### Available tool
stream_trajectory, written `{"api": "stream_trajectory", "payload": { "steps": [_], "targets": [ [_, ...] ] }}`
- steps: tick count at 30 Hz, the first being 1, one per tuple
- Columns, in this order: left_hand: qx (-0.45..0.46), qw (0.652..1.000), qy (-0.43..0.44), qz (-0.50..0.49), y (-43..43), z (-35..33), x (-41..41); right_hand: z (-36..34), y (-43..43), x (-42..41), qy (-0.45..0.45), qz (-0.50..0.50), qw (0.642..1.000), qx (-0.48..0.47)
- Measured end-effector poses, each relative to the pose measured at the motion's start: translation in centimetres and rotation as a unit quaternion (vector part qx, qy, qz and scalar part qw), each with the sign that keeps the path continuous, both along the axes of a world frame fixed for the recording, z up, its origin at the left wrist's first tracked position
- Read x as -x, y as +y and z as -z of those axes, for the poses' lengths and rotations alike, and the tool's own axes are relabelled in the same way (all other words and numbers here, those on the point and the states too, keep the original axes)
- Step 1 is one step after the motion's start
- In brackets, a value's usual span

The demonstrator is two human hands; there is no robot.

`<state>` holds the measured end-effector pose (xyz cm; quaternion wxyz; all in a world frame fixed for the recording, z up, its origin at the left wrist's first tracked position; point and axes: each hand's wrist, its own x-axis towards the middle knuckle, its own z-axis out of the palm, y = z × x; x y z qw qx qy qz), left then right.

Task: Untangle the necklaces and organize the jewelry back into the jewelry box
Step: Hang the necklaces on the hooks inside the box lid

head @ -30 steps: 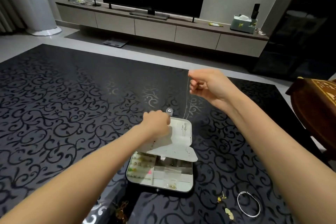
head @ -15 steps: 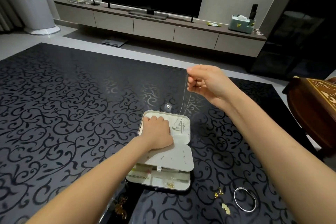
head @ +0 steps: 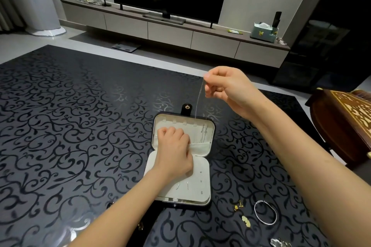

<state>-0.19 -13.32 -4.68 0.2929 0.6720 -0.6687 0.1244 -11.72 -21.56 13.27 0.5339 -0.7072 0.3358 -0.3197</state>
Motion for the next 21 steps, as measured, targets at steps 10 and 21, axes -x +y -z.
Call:
{"api": "stream_trajectory", "payload": {
  "steps": [10, 21],
  "targets": [
    [-0.014, 1.000, 0.020, -0.008, 0.2, 0.1, 0.1, 3.2, 0.7, 0.6, 0.193, 0.003, 0.975, 0.105],
    [-0.024, 0.999, 0.026, -0.011, -0.1, -0.1, 0.3, 7.5, 0.2, -0.2, 0.359, 0.072, 0.898, 0.244]
  ]
}}
